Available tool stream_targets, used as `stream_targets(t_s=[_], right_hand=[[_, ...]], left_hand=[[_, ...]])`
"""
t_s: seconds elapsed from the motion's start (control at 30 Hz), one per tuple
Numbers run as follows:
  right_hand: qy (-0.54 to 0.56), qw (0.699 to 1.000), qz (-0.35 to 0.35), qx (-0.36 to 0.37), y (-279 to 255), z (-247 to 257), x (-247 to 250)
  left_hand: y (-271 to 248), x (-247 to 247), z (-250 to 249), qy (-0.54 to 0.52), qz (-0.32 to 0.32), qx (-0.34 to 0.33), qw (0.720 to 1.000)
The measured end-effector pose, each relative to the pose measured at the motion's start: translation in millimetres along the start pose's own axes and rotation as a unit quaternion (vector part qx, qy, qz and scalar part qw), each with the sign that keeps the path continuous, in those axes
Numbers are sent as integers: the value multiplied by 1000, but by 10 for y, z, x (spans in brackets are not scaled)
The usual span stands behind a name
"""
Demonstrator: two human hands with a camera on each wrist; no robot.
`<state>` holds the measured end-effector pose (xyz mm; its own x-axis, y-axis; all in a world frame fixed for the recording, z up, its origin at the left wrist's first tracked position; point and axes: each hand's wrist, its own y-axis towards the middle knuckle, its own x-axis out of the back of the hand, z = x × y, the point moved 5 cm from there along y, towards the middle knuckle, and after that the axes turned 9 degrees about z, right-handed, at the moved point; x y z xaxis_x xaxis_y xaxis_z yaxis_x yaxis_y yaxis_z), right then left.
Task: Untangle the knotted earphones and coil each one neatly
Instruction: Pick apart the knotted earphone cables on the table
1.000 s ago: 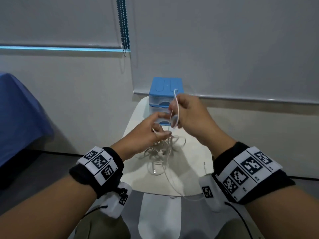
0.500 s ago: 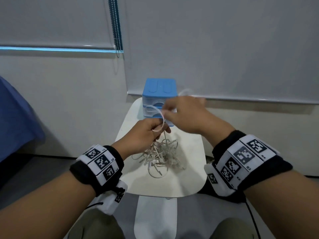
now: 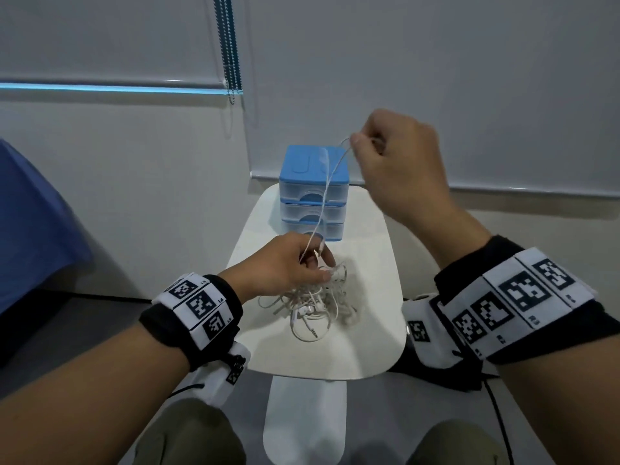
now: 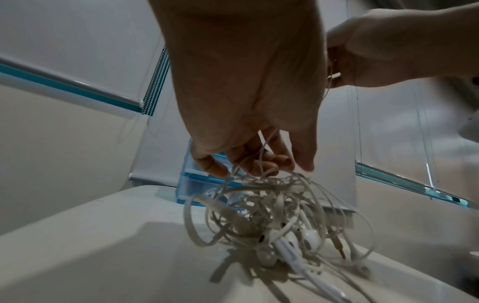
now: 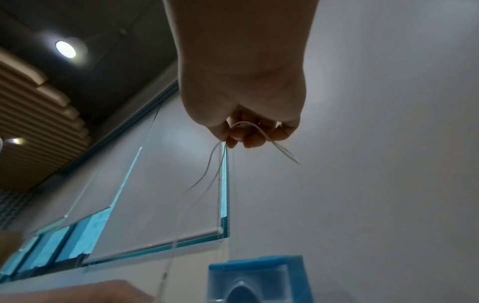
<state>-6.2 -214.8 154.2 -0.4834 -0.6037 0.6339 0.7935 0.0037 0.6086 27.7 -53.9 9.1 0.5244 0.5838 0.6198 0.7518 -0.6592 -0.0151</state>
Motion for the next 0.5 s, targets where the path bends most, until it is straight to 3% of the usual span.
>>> stream_targets(t_s=[0.1, 0.17, 0.23, 0.33, 0.4, 0.5], right_hand=[[-89, 995, -32, 15, 10, -93, 189], [-166, 986, -6, -10, -20, -240, 257], [-261, 961, 68, -61, -86, -441, 238], [-369, 898, 203, -131, -262, -735, 94], [-372, 865, 295, -160, -386, -873, -39], [-305, 854, 379, -184, -517, -940, -230]], left_hand=[[-19, 42, 59, -28, -12, 14, 999], [-63, 130, 69, -26, -28, 24, 999], [-112, 249, 62, -24, -44, 35, 998], [-150, 413, 23, 42, -62, 61, 995], [-145, 461, -19, 112, -54, 84, 989], [-132, 476, -126, 150, -50, 82, 984]])
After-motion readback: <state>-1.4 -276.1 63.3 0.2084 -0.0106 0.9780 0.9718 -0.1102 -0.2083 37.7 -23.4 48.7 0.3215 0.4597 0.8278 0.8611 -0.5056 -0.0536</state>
